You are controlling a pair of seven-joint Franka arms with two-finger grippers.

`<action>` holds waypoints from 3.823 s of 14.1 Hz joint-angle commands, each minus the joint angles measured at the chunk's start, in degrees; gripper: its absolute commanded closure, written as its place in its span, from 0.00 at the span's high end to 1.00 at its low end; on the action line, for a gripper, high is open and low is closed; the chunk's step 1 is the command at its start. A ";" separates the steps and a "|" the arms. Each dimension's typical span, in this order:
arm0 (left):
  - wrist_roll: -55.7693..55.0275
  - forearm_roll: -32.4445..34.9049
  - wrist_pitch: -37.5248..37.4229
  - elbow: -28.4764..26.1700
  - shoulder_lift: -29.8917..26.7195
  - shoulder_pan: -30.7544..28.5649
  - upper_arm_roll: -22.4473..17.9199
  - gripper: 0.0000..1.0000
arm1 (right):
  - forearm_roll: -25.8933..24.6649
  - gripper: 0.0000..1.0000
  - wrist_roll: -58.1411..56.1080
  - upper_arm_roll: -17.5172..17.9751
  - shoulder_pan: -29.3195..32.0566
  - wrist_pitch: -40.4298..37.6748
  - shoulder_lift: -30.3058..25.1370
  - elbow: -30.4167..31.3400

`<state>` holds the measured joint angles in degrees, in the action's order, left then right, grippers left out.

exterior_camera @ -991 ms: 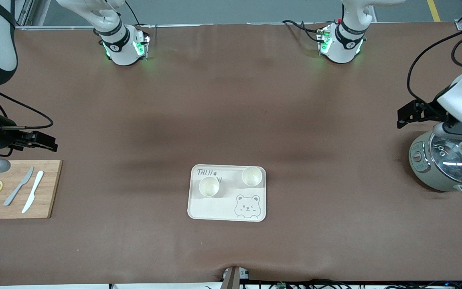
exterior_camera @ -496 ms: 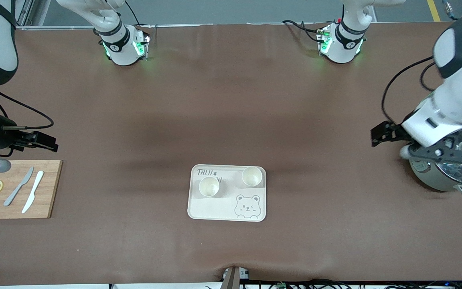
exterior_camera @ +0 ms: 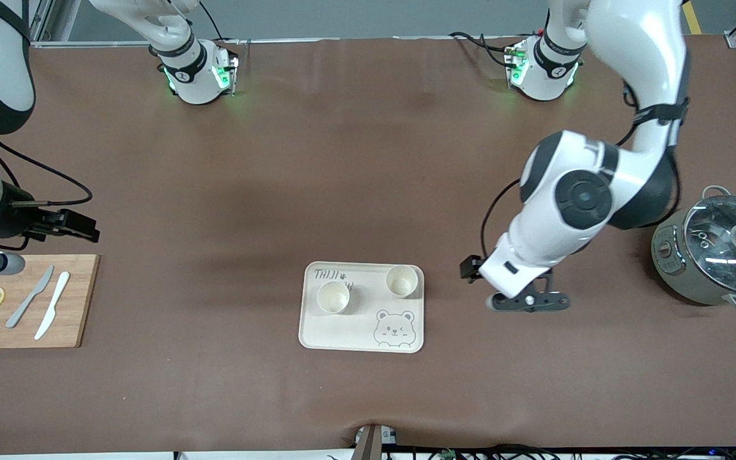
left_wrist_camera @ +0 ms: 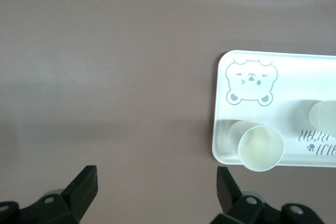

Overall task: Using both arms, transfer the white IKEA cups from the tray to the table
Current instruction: 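Move the left gripper from the pot toward the cups on the tray, then lower the left gripper around a cup while the right gripper reaches the tray, then close the left gripper on its cup while the right gripper grasps the other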

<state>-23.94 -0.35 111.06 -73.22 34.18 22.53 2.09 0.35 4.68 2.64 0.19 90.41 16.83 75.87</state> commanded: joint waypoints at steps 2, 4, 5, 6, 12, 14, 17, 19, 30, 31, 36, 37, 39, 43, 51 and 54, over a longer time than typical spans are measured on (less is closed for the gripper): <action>-2.42 0.70 -0.58 6.93 5.53 4.53 -2.18 1.00 | 1.06 1.00 3.13 0.09 -0.54 1.26 -0.49 0.59; -3.83 0.70 1.87 7.74 7.57 6.29 -2.44 1.00 | 0.97 1.00 4.02 0.17 -1.50 1.43 -0.49 0.42; -4.53 0.70 2.93 7.74 8.27 6.99 -2.62 1.00 | 0.97 1.00 4.37 0.17 -1.85 1.70 -0.40 0.24; -5.06 0.70 3.72 7.83 9.32 7.44 -2.71 1.00 | 1.06 1.00 6.29 0.17 -2.12 1.87 -0.40 0.07; -8.05 0.70 11.37 7.74 14.42 11.31 -4.55 1.00 | 1.76 1.00 15.52 0.17 -6.33 3.98 0.22 -0.02; -8.32 0.70 11.55 7.56 14.78 11.75 -4.47 1.00 | 1.76 1.00 18.86 0.09 -8.18 5.12 0.74 -0.02; -10.15 0.44 11.81 6.51 16.01 11.92 -4.38 1.00 | 1.76 1.00 24.57 0.09 -10.99 7.23 1.88 -0.02; -11.74 0.35 13.48 6.25 16.80 12.36 -4.29 1.00 | 1.76 1.00 27.13 0.09 -12.40 8.46 2.59 -0.02; -11.66 0.79 14.98 3.26 16.19 13.15 -4.29 1.00 | 1.68 1.00 43.92 0.00 -22.76 21.90 11.28 -0.02; -11.48 0.79 14.98 2.91 16.01 12.98 -4.29 1.00 | 1.41 1.00 43.84 0.00 -23.47 22.61 12.42 -0.02; -10.87 0.87 15.33 1.15 15.48 12.80 -4.29 1.00 | 1.06 1.00 44.36 -0.09 -25.85 28.85 17.96 -0.02; -10.78 0.87 15.77 0.62 15.40 12.63 -4.29 1.00 | 0.97 1.00 44.45 -0.18 -26.46 30.25 19.19 -0.02; -10.69 0.87 16.82 -0.78 14.78 12.54 -4.29 1.00 | 0.88 1.00 44.45 -0.27 -27.08 32.19 20.95 -0.02; -11.30 0.79 16.56 -1.05 14.69 12.97 -4.29 1.00 | -1.12 1.00 44.19 -0.18 -27.43 33.51 23.24 0.15; -14.47 0.96 15.24 -1.05 13.81 13.33 -4.38 0.00 | -2.37 1.00 44.45 -0.27 -29.10 41.16 28.86 0.33; -14.47 1.05 15.07 -1.40 13.73 13.15 -4.38 0.00 | -3.33 1.00 44.54 -0.27 -29.10 41.86 29.74 0.33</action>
<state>-37.23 -0.34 126.73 -72.50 49.64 35.28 -1.82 -1.51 48.16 2.84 -28.48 131.84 46.11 76.48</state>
